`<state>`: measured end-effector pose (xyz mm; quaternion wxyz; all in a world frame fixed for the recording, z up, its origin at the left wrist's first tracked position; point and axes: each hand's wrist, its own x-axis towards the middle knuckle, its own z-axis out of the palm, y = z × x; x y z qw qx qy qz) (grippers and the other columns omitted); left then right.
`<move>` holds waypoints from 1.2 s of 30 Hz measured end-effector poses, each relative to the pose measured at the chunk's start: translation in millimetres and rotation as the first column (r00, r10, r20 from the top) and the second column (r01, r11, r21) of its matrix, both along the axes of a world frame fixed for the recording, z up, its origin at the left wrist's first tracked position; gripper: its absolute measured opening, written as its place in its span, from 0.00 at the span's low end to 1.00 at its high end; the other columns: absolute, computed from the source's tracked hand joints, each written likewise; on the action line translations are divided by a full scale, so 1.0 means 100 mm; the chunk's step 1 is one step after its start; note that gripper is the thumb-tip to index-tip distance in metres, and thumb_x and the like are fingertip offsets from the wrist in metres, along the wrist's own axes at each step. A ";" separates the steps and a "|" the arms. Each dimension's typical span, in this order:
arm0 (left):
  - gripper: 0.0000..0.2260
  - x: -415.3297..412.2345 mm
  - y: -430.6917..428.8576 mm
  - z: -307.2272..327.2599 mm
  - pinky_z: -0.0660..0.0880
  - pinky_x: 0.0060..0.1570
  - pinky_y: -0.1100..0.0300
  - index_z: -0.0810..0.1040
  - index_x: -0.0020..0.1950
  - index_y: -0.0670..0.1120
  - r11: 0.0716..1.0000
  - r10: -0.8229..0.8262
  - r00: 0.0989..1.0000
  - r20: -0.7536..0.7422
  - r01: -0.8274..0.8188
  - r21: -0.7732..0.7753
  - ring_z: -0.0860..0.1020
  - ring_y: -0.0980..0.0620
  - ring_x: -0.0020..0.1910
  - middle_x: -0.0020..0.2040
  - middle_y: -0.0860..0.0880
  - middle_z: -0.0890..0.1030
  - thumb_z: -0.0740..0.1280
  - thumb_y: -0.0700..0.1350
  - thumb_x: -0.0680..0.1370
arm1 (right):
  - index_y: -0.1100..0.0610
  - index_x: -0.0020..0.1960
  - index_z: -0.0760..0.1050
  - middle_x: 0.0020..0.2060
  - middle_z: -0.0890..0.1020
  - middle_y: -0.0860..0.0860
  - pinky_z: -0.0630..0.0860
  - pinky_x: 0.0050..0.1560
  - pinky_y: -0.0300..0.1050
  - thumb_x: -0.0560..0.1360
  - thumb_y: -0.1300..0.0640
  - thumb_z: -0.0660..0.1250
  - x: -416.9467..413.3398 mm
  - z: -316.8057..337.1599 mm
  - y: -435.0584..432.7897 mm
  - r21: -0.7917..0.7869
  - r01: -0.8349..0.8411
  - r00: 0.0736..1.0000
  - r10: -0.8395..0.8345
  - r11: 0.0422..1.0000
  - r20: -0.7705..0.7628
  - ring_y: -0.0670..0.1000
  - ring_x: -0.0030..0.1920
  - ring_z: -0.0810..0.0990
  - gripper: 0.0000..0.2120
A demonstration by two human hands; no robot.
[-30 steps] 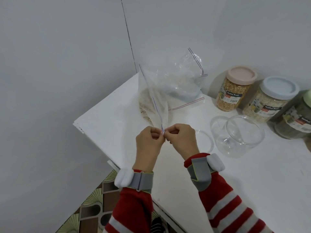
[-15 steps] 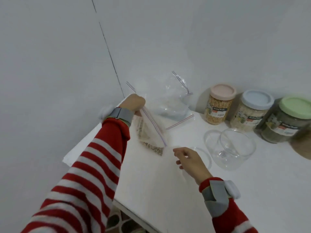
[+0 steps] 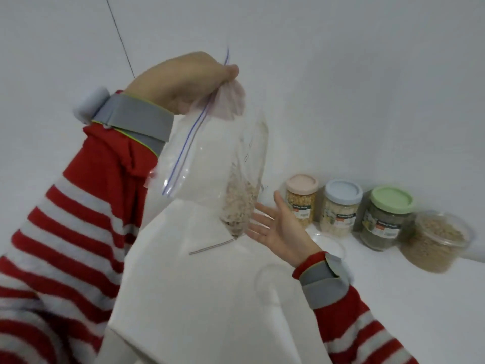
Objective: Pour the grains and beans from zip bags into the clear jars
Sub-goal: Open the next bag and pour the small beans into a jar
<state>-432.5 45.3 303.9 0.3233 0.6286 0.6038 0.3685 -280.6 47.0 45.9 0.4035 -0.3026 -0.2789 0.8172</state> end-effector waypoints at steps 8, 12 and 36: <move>0.16 0.96 -0.17 -0.06 0.79 0.52 0.53 0.77 0.55 0.38 0.976 -0.219 0.969 0.111 0.219 0.020 0.82 0.44 0.54 0.57 0.37 0.81 0.54 0.47 0.85 | 0.56 0.72 0.70 0.68 0.74 0.59 0.67 0.69 0.62 0.75 0.37 0.64 0.92 0.38 0.02 0.100 0.245 0.849 -0.163 0.964 -0.503 0.61 0.68 0.73 0.32; 0.17 1.33 -0.18 -0.55 0.79 0.56 0.54 0.77 0.59 0.38 0.946 -0.311 0.921 0.236 0.323 -0.015 0.81 0.44 0.59 0.59 0.39 0.81 0.55 0.48 0.85 | 0.56 0.50 0.82 0.51 0.83 0.57 0.75 0.63 0.58 0.72 0.49 0.72 1.71 0.41 -0.03 0.140 0.434 0.864 -0.367 0.890 -0.346 0.57 0.54 0.81 0.13; 0.13 2.13 -0.44 -2.69 0.78 0.59 0.54 0.81 0.59 0.43 0.906 -0.332 0.928 0.167 0.364 -0.218 0.82 0.52 0.56 0.55 0.46 0.84 0.61 0.47 0.83 | 0.57 0.52 0.82 0.46 0.83 0.52 0.73 0.47 0.37 0.74 0.57 0.73 3.87 -0.53 -0.22 0.469 0.026 0.546 -0.406 0.883 0.733 0.50 0.48 0.79 0.07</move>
